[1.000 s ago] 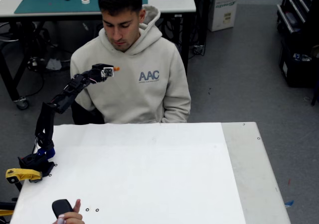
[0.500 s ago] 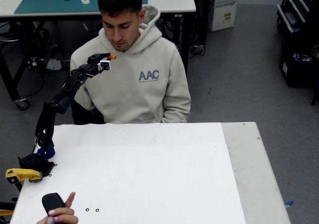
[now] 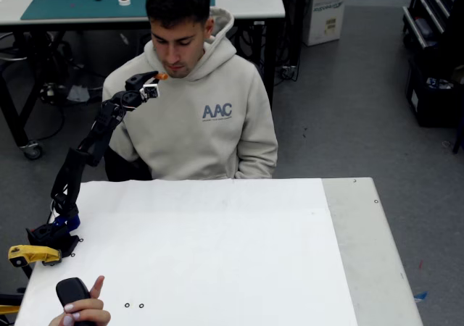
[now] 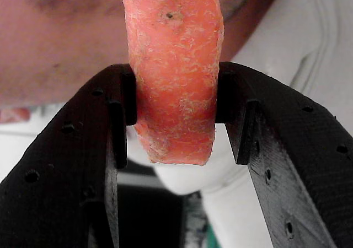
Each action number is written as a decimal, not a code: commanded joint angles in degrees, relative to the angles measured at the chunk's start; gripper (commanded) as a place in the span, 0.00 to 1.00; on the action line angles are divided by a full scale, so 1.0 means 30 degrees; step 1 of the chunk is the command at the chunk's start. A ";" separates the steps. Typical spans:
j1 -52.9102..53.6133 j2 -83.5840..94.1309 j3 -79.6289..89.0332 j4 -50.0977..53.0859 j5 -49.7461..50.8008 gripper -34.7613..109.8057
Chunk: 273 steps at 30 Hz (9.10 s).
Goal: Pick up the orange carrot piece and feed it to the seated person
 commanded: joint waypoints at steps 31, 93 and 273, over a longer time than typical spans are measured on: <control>0.0205 0.0674 -0.1494 -0.0469 0.0527 0.23; 0.2578 0.0645 -0.1436 -0.0410 0.0176 0.39; 0.6943 4.4004 5.4229 0.3252 -3.0527 0.23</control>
